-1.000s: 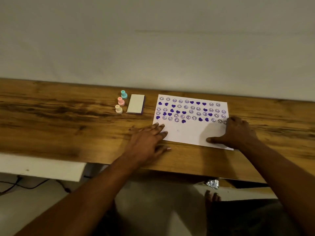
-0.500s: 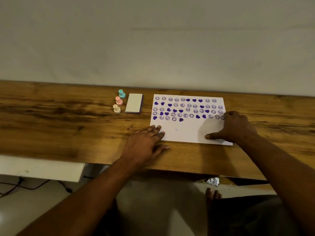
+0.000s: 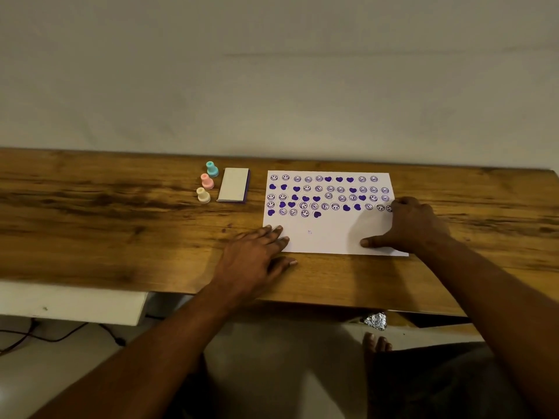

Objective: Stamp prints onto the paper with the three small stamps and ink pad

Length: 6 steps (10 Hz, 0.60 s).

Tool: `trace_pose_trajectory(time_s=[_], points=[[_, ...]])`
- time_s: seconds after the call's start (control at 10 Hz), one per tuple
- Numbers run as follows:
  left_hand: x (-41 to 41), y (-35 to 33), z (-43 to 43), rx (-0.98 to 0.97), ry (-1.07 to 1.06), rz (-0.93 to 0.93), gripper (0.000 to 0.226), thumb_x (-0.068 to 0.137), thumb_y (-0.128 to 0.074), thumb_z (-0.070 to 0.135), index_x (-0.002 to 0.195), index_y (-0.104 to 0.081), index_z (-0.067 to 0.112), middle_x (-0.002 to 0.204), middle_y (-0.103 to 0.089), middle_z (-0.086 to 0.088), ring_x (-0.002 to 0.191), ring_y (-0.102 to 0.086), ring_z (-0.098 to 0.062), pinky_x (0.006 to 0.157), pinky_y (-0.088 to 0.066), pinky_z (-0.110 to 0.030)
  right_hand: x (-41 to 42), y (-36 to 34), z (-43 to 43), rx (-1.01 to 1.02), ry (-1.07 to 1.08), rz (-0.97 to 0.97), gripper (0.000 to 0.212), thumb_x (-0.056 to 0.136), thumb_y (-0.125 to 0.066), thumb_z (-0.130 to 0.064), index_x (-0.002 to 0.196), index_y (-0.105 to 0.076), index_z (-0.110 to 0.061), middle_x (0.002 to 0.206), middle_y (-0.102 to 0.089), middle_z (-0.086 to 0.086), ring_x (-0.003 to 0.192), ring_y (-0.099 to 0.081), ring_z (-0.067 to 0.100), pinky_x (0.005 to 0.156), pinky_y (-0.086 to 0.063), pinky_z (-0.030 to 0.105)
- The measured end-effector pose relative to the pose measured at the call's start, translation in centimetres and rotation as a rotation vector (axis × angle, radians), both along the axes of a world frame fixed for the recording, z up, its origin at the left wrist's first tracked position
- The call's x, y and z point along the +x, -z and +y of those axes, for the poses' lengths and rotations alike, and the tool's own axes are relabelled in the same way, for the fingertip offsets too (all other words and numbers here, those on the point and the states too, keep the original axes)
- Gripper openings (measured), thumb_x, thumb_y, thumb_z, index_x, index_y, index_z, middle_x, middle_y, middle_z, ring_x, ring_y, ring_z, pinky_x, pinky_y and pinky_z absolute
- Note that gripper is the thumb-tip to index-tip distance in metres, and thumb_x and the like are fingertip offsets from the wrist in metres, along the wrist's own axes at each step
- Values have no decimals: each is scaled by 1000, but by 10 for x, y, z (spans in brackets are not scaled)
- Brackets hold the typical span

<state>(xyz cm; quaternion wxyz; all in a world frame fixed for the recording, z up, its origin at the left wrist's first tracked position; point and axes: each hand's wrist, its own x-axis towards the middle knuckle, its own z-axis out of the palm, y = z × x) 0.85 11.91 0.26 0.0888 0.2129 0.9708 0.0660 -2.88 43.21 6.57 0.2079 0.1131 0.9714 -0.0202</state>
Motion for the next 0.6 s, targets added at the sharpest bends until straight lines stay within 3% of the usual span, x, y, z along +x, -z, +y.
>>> trace_pose_trajectory(time_s=[0.5,0.6], points=[[0,-6,-2,34,-17,-10,72,97,-25,77,153,-49,38,163,-41,13,151,-36,-11,120,-32,-43,-3,11,8,-50,14,-10,132,54,-80,-87,155,-40,-11,165,-37,12,147,-40,38,112,-47,54],[-1,-9,-2,36,-29,-9,70,98,-27,76,153,-48,38,163,-42,13,151,-38,-11,119,-31,-42,-10,14,11,-46,20,44,128,59,-78,-85,155,-41,-10,159,-44,15,143,-44,38,112,-47,52]])
